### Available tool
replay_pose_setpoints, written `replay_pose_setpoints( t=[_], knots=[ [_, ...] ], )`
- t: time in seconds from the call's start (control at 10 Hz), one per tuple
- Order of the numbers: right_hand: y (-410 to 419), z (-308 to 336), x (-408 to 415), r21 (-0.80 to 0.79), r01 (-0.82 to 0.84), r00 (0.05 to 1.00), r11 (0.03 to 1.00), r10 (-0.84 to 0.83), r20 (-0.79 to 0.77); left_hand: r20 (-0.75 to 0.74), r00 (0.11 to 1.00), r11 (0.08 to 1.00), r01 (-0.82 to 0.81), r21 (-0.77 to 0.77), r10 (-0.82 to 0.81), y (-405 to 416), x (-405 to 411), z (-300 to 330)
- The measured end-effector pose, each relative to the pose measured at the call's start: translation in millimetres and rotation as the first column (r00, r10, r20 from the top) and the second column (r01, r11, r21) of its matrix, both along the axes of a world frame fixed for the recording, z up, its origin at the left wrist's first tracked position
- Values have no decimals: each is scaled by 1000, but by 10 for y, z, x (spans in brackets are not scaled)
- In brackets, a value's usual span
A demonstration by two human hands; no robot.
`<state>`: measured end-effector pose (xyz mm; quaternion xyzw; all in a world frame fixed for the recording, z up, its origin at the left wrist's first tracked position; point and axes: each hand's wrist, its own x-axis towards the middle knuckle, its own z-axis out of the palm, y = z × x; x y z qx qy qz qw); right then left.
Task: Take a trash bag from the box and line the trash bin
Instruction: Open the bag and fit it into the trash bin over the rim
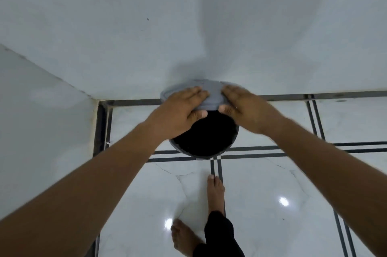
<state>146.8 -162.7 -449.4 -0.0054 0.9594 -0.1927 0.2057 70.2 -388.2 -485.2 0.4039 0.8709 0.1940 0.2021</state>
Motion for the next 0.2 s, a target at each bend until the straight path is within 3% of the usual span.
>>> replay_pose_setpoints(
  t=[0.2],
  knots=[
    [-284, -705, 680, 165, -31, 1000, 986, 31, -3, -60, 997, 997, -50, -66, 46, -147, 804, -589]
  ],
)
